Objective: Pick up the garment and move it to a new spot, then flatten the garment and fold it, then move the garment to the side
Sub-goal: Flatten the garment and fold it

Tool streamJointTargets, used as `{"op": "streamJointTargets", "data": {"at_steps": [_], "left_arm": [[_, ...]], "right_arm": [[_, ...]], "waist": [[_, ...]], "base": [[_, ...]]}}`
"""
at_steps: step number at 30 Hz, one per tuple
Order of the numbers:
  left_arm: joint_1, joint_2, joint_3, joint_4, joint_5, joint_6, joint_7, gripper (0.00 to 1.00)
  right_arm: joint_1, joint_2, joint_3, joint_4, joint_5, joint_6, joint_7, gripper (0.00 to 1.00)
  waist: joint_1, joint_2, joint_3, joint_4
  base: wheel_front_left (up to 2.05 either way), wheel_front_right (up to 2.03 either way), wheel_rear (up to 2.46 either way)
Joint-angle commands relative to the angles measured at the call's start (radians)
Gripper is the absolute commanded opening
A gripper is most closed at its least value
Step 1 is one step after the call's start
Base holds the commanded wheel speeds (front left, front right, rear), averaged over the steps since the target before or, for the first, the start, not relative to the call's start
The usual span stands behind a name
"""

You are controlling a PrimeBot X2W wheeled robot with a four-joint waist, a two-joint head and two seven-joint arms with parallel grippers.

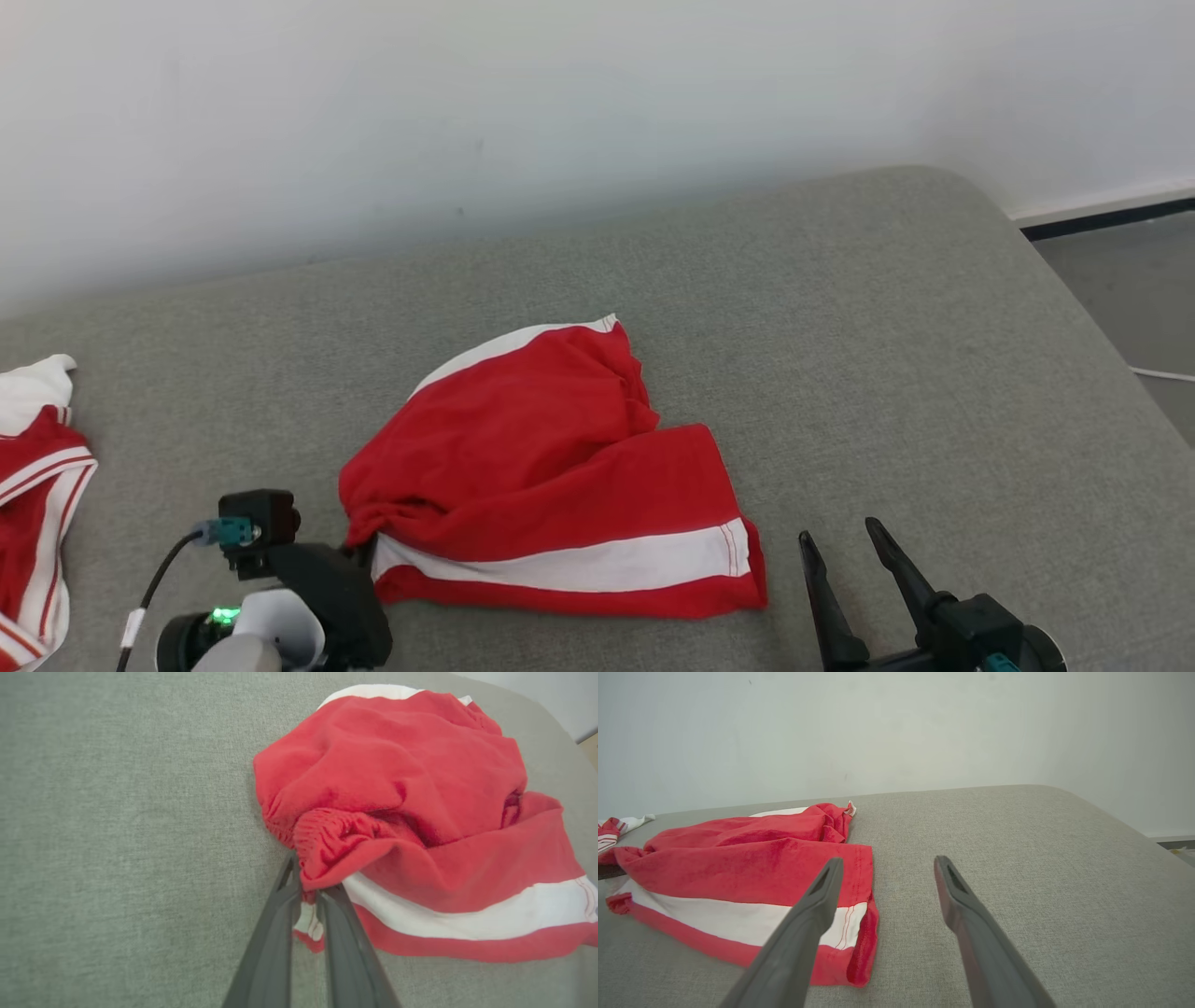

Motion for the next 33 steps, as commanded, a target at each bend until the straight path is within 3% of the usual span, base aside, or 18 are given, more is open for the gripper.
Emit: {"op": "streamJointTargets", "data": {"at_steps": [1, 3, 4, 5, 14, 20, 28, 33], "left_arm": [[-0.016, 0.0, -0.006, 0.019, 0.013, 0.01, -0.007, 0.0], [-0.042, -0.003, -0.017, 0.047, 0.04, 0.023, -0.025, 0.0], [-0.05, -0.004, -0.024, 0.062, 0.052, 0.025, -0.033, 0.44], [-0.054, -0.007, -0.03, 0.075, 0.055, 0.027, -0.041, 1.0], [0.001, 0.003, -0.028, 0.076, 0.08, -0.014, -0.232, 1.0], [0.101, 0.016, -0.008, -0.018, 0.092, -0.001, -0.357, 1.0], [0.248, 0.015, 0.102, -0.257, 0.179, 0.042, -0.395, 1.0], [0.34, -0.014, 0.18, -0.381, 0.262, 0.029, -0.395, 1.0]], "right_arm": [[-0.01, 0.0, 0.001, 0.002, 0.004, -0.003, -0.003, 1.0], [-0.015, 0.001, 0.0, 0.004, 0.005, -0.003, -0.004, 1.0], [-0.014, 0.001, -0.003, 0.006, 0.005, -0.003, -0.004, 1.0], [-0.014, 0.001, -0.007, 0.007, 0.006, -0.003, -0.005, 1.0], [0.011, 0.001, -0.057, 0.003, 0.0, -0.003, -0.008, 1.0], [0.026, 0.001, -0.083, -0.008, -0.008, -0.003, -0.01, 1.0], [0.024, 0.0, -0.092, -0.007, -0.027, -0.003, -0.011, 1.0], [0.021, -0.003, -0.087, 0.002, -0.032, -0.003, -0.012, 1.0]], "waist": [[0.0, 0.0, 0.013, -0.017], [0.0, 0.0, 0.021, -0.025], [0.0, 0.0, 0.023, -0.027], [0.0, 0.0, 0.024, -0.028], [0.0, 0.0, 0.004, 0.028], [0.0, 0.0, -0.029, 0.092], [0.0, 0.0, -0.063, 0.151], [0.0, 0.0, -0.076, 0.165]], "base": [[0.0, 0.0, 0.0], [0.0, 0.0, 0.0], [0.0, 0.0, 0.0], [0.0, 0.0, 0.0], [0.0, 0.0, 0.0], [0.0, 0.0, 0.0], [0.0, 0.0, 0.0], [0.0, 0.0, 0.0]]}}
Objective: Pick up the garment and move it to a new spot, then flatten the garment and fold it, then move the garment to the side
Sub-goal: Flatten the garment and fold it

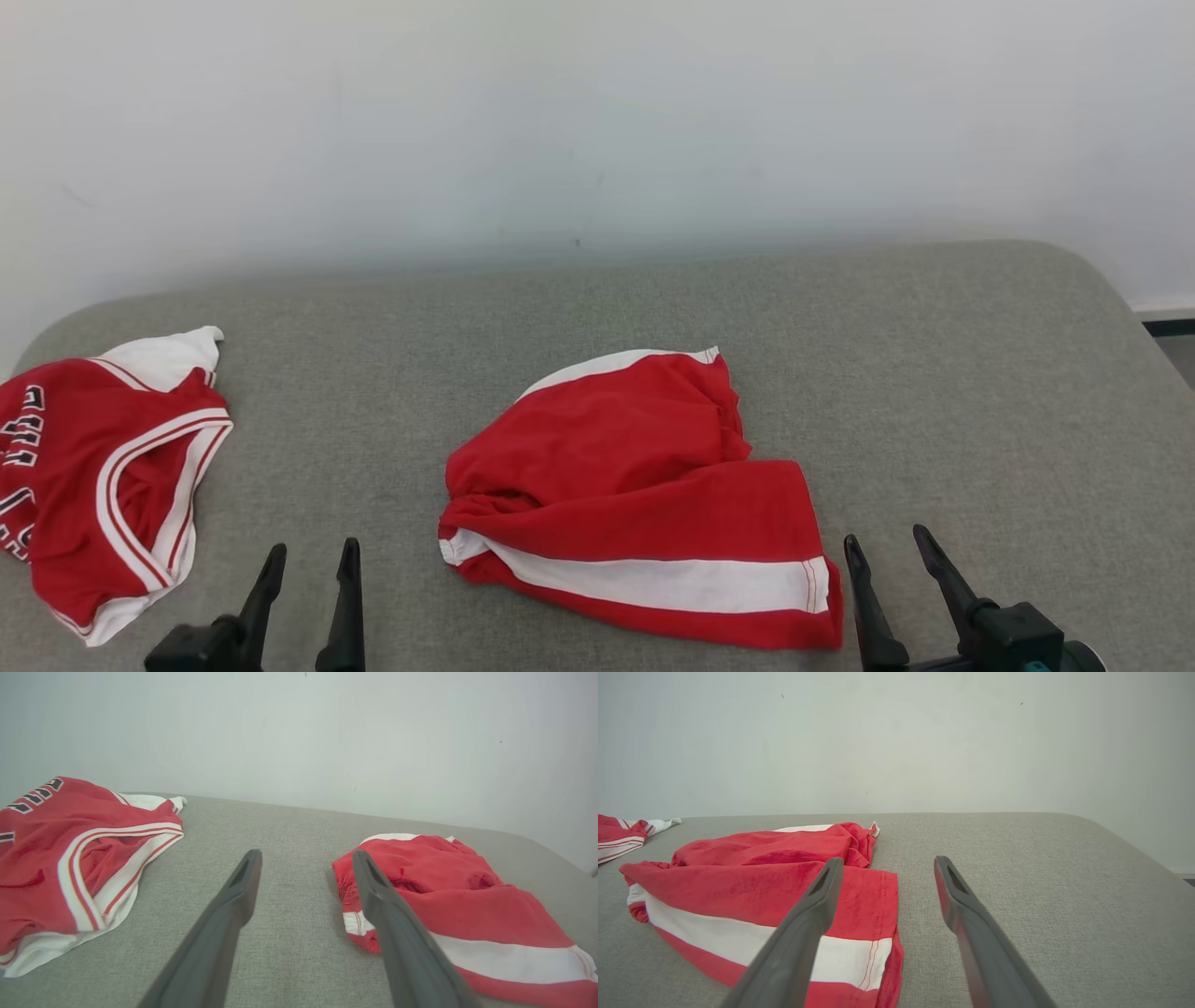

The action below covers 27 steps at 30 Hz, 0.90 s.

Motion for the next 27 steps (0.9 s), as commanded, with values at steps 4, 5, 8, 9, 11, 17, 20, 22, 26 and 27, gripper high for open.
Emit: {"op": "streamJointTargets", "data": {"at_steps": [4, 5, 8, 9, 11, 17, 20, 22, 26, 27], "left_arm": [[0.071, -0.037, 0.061, -0.067, 0.071, -0.008, -0.002, 1.0], [0.087, -0.047, 0.08, -0.081, 0.09, -0.012, -0.002, 1.0], [0.126, -0.077, 0.127, -0.102, 0.13, -0.032, -0.002, 1.0], [0.138, -0.088, 0.141, -0.106, 0.143, -0.04, -0.002, 1.0], [0.159, -0.1, 0.168, -0.105, 0.164, -0.056, -0.002, 1.0], [0.196, -0.138, 0.219, -0.081, 0.214, -0.099, -0.002, 1.0], [0.202, -0.151, 0.236, -0.072, 0.228, -0.115, -0.002, 1.0], [0.206, -0.159, 0.245, -0.069, 0.239, -0.125, -0.002, 1.0], [0.211, -0.173, 0.26, -0.066, 0.257, -0.138, -0.002, 1.0], [0.212, -0.175, 0.263, -0.065, 0.262, -0.143, -0.002, 1.0]], "right_arm": [[0.004, -0.007, 0.004, 0.011, -0.006, -0.002, -0.008, 1.0], [0.007, -0.007, 0.005, 0.014, -0.007, -0.003, -0.008, 1.0], [0.013, -0.006, 0.006, 0.025, -0.005, -0.003, -0.008, 1.0], [0.016, -0.006, 0.005, 0.029, -0.002, -0.002, -0.007, 1.0], [0.02, -0.005, 0.003, 0.037, 0.002, -0.003, -0.008, 1.0], [0.03, -0.002, -0.009, 0.058, 0.009, -0.002, -0.008, 1.0], [0.032, -0.001, -0.012, 0.064, 0.011, -0.003, -0.008, 1.0], [0.033, 0.0, -0.012, 0.066, 0.013, -0.003, -0.008, 1.0], [0.033, 0.001, -0.012, 0.068, 0.014, -0.002, -0.008, 1.0], [0.033, 0.001, -0.013, 0.068, 0.014, -0.003, -0.008, 1.0]], "waist": [[0.0001, 0.0, -0.023, 0.017], [0.0001, 0.0, -0.027, 0.018], [0.0001, 0.0, -0.035, 0.02], [0.0001, 0.0, -0.038, 0.021], [0.0001, 0.0, -0.043, 0.022], [0.0001, 0.0, -0.055, 0.019], [0.0001, 0.0, -0.056, 0.018], [0.0001, 0.0, -0.055, 0.017], [0.0001, 0.0, -0.054, 0.015], [0.0001, 0.0, -0.053, 0.015]], "base": [[0.0, 0.0, 0.0], [0.0, 0.0, 0.0], [0.0, 0.0, 0.0], [0.0, 0.0, 0.0], [0.0, 0.0, 0.0], [0.0, 0.0, 0.0], [0.0, 0.0, 0.0], [0.0, 0.0, 0.0], [0.0, 0.0, 0.0], [0.0, 0.0, 0.0]]}}
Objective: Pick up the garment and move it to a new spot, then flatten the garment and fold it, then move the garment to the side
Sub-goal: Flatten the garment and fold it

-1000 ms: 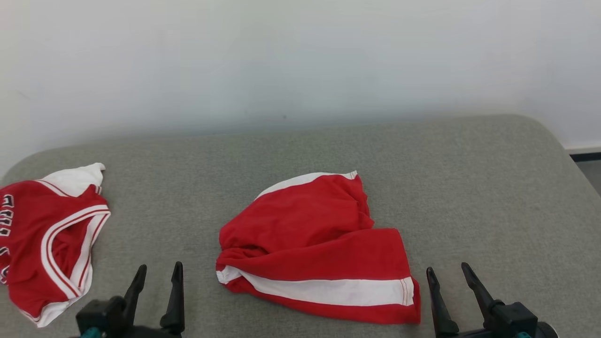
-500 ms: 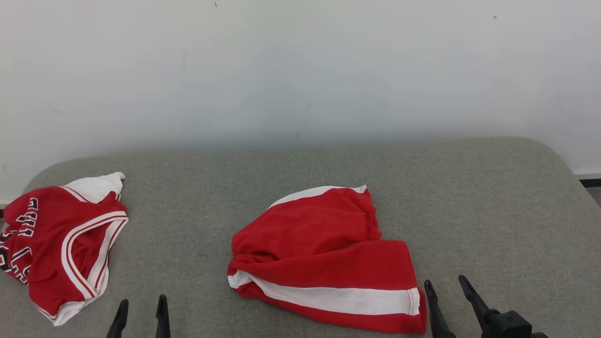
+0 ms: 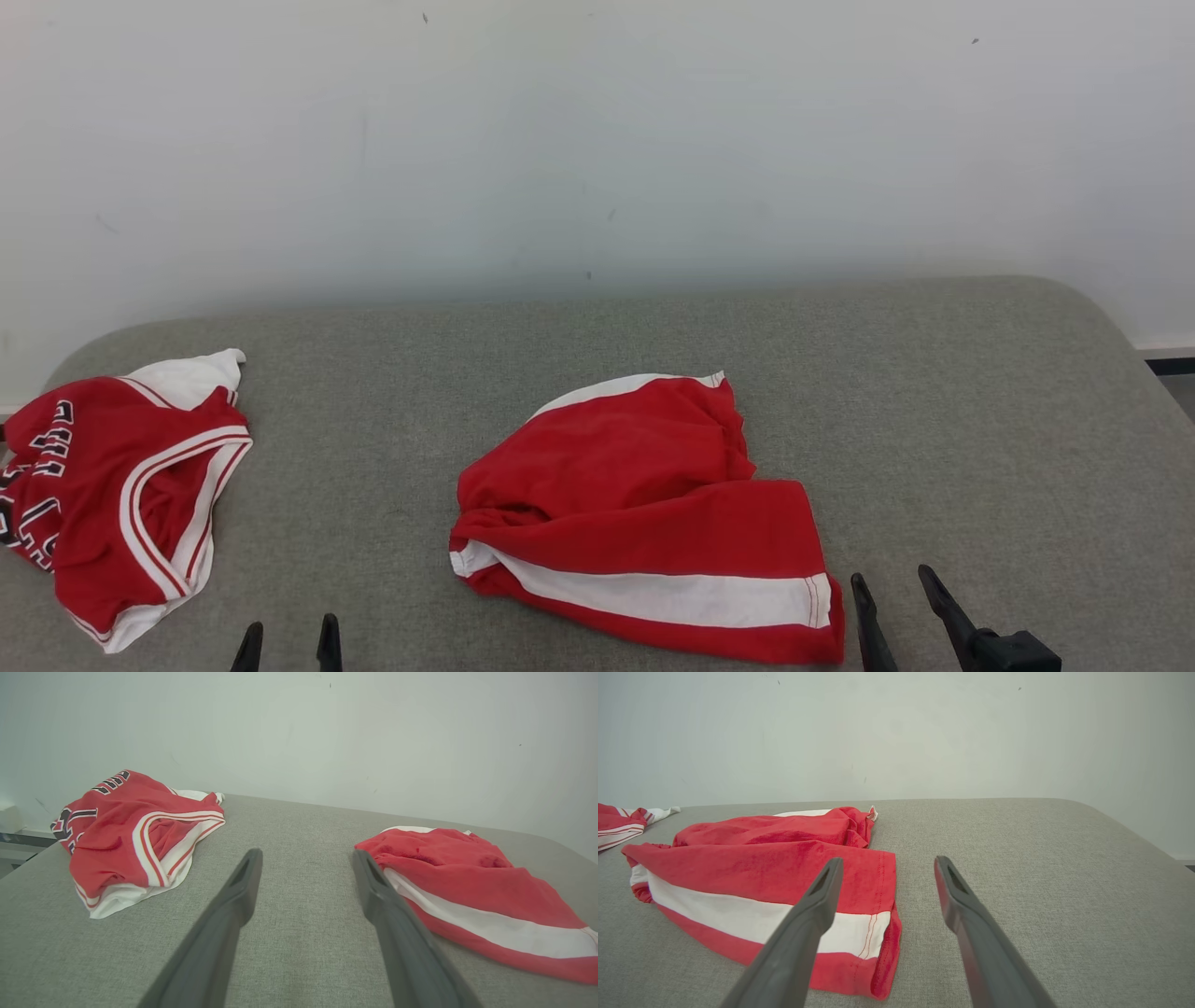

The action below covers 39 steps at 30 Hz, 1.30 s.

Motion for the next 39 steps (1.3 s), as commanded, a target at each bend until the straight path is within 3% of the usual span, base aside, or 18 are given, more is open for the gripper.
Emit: {"op": "streamJointTargets", "data": {"at_steps": [1, 20, 27, 39], "left_arm": [[0.018, -0.006, 0.007, 0.003, 0.014, -0.006, -0.001, 1.0], [0.019, -0.031, 0.026, 0.016, 0.039, -0.038, -0.001, 1.0], [-0.027, -0.034, -0.011, 0.1, 0.029, -0.051, -0.001, 1.0], [-0.298, -0.035, -0.107, 0.405, -0.033, -0.085, 0.055, 1.0]], "right_arm": [[0.007, 0.001, -0.002, 0.001, 0.008, -0.003, -0.004, 1.0], [-0.003, 0.002, 0.004, 0.013, 0.01, -0.003, 0.0, 1.0], [-0.019, 0.002, 0.007, 0.026, 0.016, -0.003, 0.013, 1.0], [-0.158, 0.002, 0.078, 0.189, 0.164, -0.003, 0.277, 1.0]], "waist": [[0.0001, 0.0, 0.0, 0.0], [0.0001, 0.0, 0.011, 0.0], [0.0001, 0.0, 0.027, 0.004], [0.0001, 0.0, 0.097, -0.025]], "base": [[0.0, 0.0, 0.0], [0.0, 0.0, 0.0], [0.0, 0.0, 0.0], [0.0, 0.0, 0.0]]}}
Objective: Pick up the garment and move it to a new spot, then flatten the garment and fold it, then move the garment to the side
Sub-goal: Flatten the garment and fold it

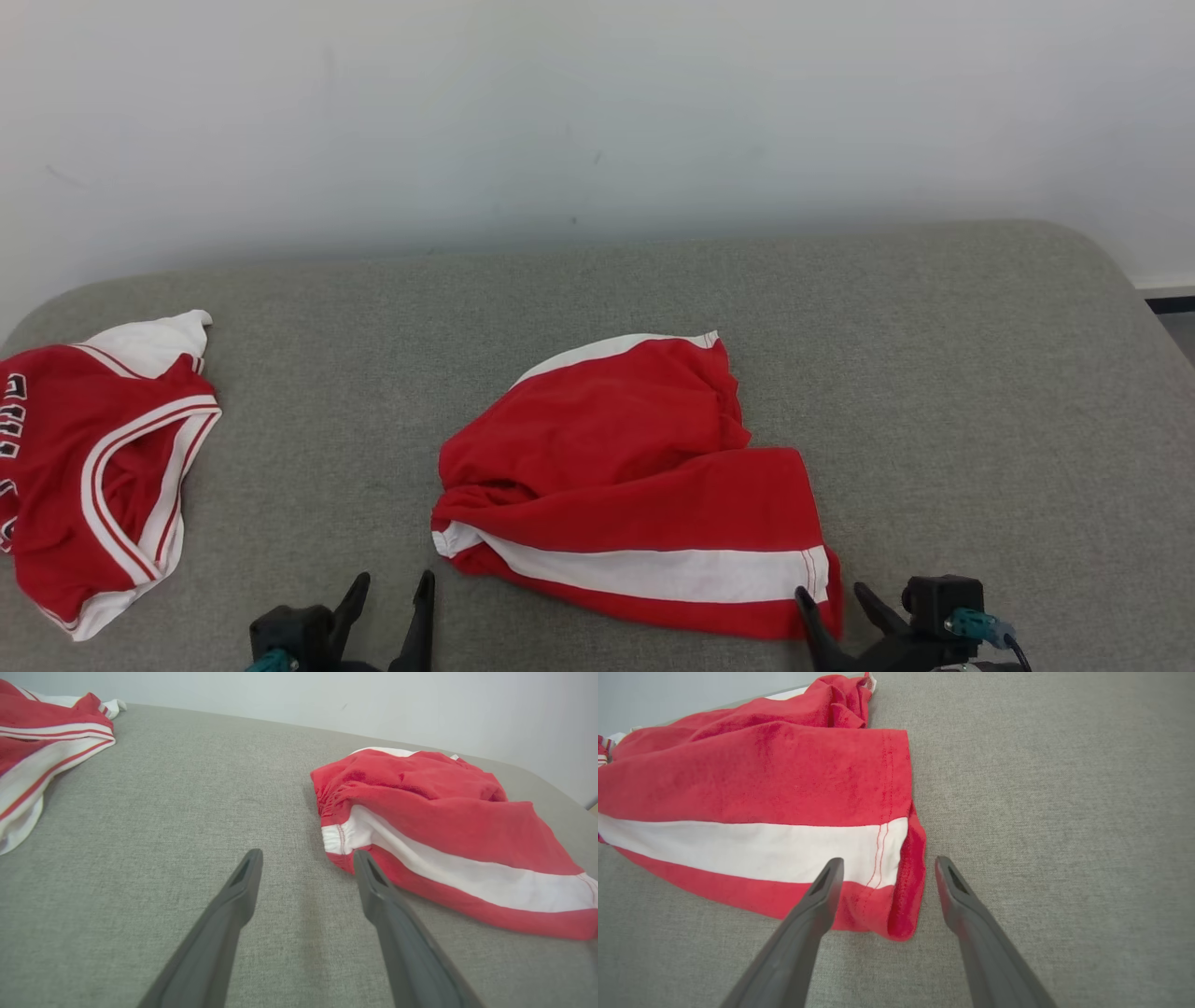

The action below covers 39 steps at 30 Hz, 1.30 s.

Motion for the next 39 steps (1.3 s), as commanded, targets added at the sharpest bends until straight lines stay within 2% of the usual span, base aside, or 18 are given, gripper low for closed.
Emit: {"op": "streamJointTargets", "data": {"at_steps": [1, 11, 29, 30, 31, 32, 39], "left_arm": [[-0.028, 0.0, -0.007, 0.022, -0.009, -0.002, -0.001, 1.0], [-0.156, 0.001, -0.07, 0.161, -0.052, -0.01, 0.001, 1.0], [-0.283, 0.0, -0.196, 0.304, -0.169, -0.011, 0.026, 1.0], [-0.289, 0.0, -0.202, 0.312, -0.176, -0.011, 0.027, 0.92], [-0.294, 0.0, -0.206, 0.32, -0.18, -0.011, 0.025, 0.31], [-0.298, 0.001, -0.21, 0.326, -0.185, -0.011, 0.019, 0.0], [-0.303, 0.013, -0.208, 0.323, -0.205, -0.011, -0.042, 0.0]], "right_arm": [[-0.021, 0.0, 0.013, 0.009, 0.033, -0.002, 0.011, 1.0], [-0.138, 0.0, 0.078, 0.112, 0.113, -0.002, 0.052, 1.0], [-0.232, 0.0, 0.17, 0.223, 0.181, -0.002, -0.002, 1.0], [-0.236, 0.0, 0.174, 0.227, 0.185, -0.002, -0.007, 0.59], [-0.238, 0.0, 0.179, 0.231, 0.188, -0.002, -0.009, 0.22], [-0.241, 0.0, 0.183, 0.233, 0.188, -0.002, -0.014, 0.0], [-0.249, 0.0, 0.196, 0.23, 0.189, -0.002, -0.071, 0.0]], "waist": [[-0.0001, -0.0001, 0.017, -0.01], [-0.0001, -0.0001, 0.063, -0.009], [-0.0001, -0.0001, 0.092, -0.011], [-0.0001, -0.0001, 0.093, -0.012], [-0.0001, -0.0001, 0.095, -0.014], [-0.0001, -0.0001, 0.095, -0.015], [-0.0001, -0.0001, 0.075, -0.014]], "base": [[0.0, 0.0, 0.0], [0.0, 0.0, 0.0], [0.0, 0.0, 0.0], [0.0, 0.0, 0.0], [0.0, 0.0, 0.0], [0.0, 0.0, 0.0], [0.0, 0.0, 0.0]]}}
